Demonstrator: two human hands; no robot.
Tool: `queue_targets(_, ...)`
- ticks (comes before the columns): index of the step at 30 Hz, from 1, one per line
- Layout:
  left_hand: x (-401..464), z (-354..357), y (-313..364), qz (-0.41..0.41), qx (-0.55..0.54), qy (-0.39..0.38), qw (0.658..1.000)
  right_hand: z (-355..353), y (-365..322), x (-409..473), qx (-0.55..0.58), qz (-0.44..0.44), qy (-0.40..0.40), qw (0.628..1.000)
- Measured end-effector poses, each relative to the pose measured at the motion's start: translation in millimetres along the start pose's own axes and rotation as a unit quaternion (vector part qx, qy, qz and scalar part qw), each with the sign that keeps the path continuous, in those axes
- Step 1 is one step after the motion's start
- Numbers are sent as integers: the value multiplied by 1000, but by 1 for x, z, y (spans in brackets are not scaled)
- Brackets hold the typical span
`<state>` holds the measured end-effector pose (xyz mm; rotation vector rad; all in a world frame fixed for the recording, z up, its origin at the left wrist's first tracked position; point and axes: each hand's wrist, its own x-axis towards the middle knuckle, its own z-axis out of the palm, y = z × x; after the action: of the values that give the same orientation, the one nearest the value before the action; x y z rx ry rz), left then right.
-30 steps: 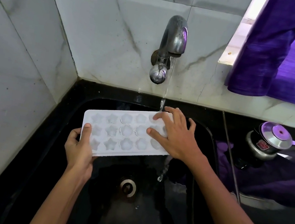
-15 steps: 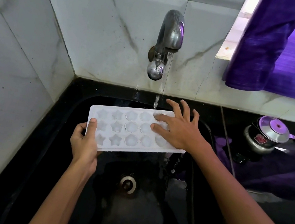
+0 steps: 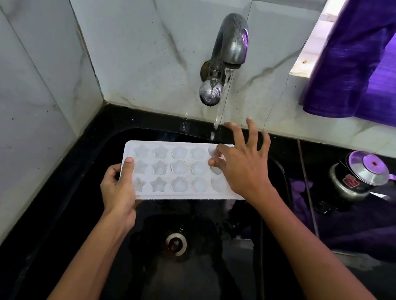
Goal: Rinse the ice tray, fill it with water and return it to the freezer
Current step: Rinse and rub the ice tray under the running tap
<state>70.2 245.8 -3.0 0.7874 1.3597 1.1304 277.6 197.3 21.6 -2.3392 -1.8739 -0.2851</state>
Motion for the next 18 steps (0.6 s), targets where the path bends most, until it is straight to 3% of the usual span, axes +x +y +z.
queue_targets(10,-1,-1,3,7,12,-3,1000,-7,-3,4,23,1,-23,999)
queue_targets(18,2,-5,3,0,0,3,1000,-13,-5,4,125,63,16,990)
